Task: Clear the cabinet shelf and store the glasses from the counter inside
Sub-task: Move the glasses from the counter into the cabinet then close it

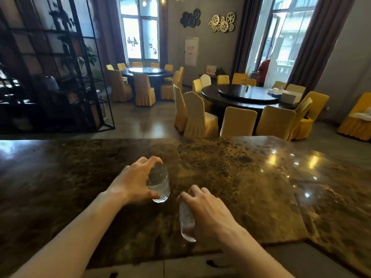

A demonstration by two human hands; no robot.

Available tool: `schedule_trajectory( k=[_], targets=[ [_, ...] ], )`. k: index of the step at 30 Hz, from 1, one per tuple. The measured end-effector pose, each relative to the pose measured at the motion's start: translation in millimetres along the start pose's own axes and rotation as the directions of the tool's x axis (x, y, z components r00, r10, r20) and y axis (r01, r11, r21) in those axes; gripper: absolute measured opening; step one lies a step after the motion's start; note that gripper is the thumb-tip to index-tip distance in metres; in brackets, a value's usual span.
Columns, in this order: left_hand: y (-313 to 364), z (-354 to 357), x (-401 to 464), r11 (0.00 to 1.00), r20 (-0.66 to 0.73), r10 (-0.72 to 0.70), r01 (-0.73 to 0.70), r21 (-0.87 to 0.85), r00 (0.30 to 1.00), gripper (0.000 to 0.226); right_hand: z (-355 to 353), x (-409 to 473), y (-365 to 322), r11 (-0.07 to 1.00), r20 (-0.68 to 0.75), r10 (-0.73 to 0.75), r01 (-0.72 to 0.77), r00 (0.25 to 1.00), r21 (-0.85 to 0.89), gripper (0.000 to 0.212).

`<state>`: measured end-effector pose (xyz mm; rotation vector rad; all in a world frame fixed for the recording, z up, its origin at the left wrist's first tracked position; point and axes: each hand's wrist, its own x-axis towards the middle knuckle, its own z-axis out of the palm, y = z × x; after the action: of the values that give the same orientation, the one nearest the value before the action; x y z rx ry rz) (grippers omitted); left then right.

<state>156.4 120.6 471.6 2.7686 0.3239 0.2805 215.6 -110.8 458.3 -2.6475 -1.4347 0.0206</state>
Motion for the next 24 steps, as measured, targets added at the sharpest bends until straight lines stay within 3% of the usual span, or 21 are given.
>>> schedule_trajectory(
  k=[5,11,18,24],
  targets=[
    [-11.3,-23.6,-107.2,0.999,0.012,-0.009,0.009,-0.039,1.000,0.091,1.7,-45.5,-56.2,1.000,-0.026,0.017,-0.016,1.000,0.018,0.070],
    [-21.3,-6.6,-216.8,0.999,0.015,-0.037,0.037,-0.024,0.999,0.090,31.4,-92.2,-109.3,0.998,0.061,0.006,-0.009,0.998,0.054,0.074],
    [-32.9,47.1,-293.4,0.987,0.051,-0.125,0.129,-0.092,0.991,0.090,93.7,-119.8,-128.7,0.995,0.130,-0.045,0.033,0.990,0.091,0.075],
    [-38.7,138.4,-317.5,0.955,0.082,-0.251,0.261,-0.144,0.965,0.089,173.4,-123.8,-107.3,0.987,0.216,-0.076,0.044,0.974,0.152,0.071]
  ],
)
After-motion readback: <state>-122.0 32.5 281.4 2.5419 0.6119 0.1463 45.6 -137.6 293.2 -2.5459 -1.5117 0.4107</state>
